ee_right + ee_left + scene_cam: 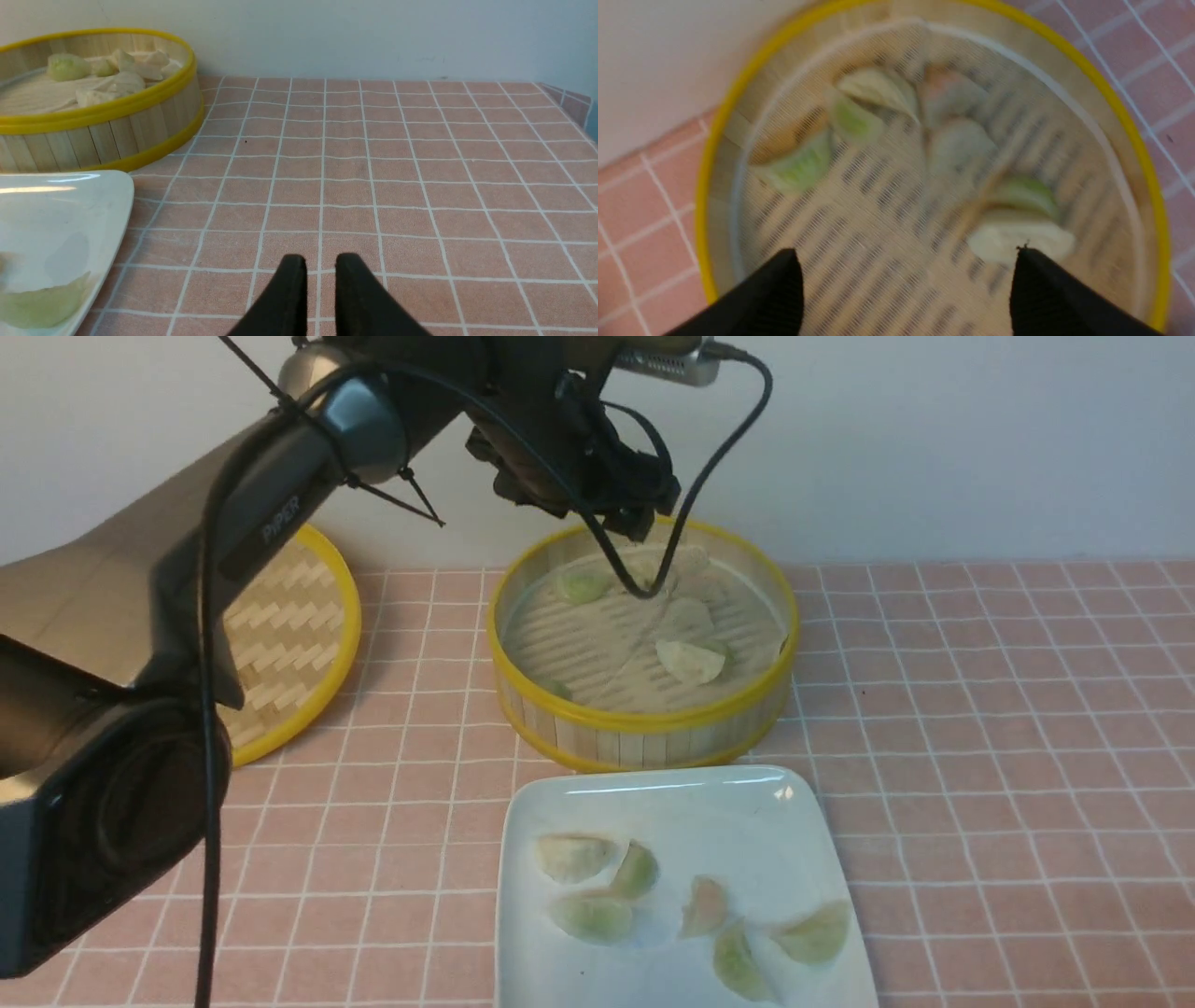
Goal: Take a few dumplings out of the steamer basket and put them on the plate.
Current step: Use the left arm to grab a dumpling from the steamer
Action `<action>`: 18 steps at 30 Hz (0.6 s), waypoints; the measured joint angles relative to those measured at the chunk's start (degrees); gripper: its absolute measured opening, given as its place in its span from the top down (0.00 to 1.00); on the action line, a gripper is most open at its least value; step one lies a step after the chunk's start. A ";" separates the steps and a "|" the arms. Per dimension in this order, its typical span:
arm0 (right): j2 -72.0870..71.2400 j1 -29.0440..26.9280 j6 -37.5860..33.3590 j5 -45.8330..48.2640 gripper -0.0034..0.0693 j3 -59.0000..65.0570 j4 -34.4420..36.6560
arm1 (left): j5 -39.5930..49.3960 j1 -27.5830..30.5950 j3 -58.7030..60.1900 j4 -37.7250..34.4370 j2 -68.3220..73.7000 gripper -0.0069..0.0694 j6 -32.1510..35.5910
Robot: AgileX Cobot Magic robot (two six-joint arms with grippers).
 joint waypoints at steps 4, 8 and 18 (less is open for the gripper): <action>0.00 0.00 0.00 0.00 0.83 0.00 0.00 | -3.92 2.38 -5.47 0.44 6.64 0.21 2.73; 0.00 0.00 0.00 0.00 0.83 0.00 0.00 | -6.37 3.33 -7.15 0.57 11.86 0.21 6.89; 0.00 0.00 0.78 0.00 0.83 0.00 0.00 | -10.47 3.26 -7.37 -0.56 15.29 0.21 16.61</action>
